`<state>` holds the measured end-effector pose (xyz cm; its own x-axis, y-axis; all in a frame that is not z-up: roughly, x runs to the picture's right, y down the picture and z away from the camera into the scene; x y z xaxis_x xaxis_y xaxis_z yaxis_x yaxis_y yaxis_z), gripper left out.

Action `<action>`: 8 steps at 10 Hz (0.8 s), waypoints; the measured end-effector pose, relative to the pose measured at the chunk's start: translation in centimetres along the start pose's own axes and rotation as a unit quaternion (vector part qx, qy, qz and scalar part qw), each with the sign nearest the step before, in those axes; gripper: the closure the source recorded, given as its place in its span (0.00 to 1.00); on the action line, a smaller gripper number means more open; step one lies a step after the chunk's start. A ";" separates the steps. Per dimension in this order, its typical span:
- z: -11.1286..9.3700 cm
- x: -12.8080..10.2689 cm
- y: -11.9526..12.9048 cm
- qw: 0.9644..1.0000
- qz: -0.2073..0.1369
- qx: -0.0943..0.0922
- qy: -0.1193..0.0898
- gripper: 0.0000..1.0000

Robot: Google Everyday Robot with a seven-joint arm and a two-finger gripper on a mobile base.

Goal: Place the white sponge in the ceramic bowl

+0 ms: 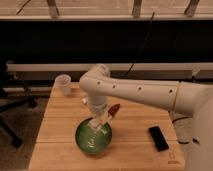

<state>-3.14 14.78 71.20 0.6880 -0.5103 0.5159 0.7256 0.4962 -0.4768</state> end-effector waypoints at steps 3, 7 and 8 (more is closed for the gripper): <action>0.0 -1.2 -0.4 1.000 -0.025 0.000 0.005 0.78; 1.9 -2.4 0.6 0.999 -0.042 -0.016 -0.016 0.40; 2.5 -2.6 0.9 0.999 -0.045 -0.022 -0.021 0.30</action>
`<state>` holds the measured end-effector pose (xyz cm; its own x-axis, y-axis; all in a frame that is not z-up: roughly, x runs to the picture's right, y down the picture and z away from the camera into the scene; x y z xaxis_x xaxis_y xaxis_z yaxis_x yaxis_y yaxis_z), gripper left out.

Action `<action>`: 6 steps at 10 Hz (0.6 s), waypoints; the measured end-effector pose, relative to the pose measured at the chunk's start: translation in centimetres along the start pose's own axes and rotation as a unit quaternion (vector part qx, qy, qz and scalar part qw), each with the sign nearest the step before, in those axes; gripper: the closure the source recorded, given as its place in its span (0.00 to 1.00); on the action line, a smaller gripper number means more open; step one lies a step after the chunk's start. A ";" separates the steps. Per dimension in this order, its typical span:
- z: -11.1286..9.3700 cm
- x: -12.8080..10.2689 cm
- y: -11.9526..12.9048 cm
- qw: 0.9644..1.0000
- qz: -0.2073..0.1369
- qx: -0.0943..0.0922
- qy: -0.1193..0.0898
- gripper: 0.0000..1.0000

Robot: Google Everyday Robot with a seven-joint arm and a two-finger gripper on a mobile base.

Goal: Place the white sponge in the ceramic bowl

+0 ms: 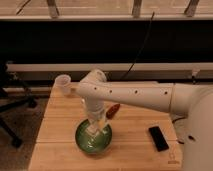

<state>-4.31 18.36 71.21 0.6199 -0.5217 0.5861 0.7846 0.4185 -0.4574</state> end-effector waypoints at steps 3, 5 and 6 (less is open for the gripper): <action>0.7 -0.3 0.3 1.000 -0.005 -0.005 -0.010 0.20; 0.9 -0.2 0.4 1.000 -0.004 -0.002 -0.015 0.20; 0.9 -0.1 0.4 1.000 -0.003 0.000 -0.016 0.20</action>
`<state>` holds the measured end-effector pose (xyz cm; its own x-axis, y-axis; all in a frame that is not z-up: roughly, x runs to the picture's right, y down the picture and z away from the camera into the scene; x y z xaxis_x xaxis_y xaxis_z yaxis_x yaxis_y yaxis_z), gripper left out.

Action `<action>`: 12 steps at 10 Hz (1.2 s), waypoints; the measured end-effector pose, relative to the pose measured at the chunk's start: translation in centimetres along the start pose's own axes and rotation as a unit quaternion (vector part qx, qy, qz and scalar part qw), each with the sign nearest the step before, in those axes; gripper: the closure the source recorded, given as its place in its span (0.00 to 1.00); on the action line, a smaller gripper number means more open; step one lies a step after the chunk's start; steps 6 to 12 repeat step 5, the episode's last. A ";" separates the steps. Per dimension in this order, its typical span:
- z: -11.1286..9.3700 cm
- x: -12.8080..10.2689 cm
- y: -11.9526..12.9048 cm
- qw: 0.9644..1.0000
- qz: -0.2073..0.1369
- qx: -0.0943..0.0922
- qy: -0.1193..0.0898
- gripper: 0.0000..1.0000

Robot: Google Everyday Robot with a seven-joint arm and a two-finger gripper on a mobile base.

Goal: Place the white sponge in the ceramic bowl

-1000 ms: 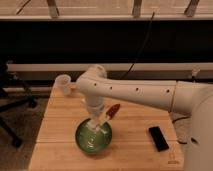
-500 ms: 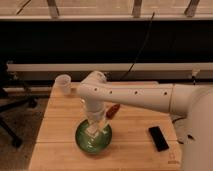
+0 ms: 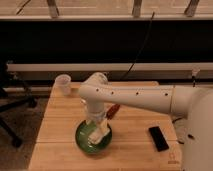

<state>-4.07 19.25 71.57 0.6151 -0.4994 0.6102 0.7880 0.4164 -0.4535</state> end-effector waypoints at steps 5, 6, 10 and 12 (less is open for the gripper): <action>-0.5 0.7 -0.5 1.000 0.001 0.010 0.002 0.20; -0.5 0.7 -0.5 1.000 0.001 0.010 0.002 0.20; -0.5 0.7 -0.5 1.000 0.001 0.010 0.002 0.20; -0.5 0.7 -0.5 1.000 0.001 0.010 0.002 0.20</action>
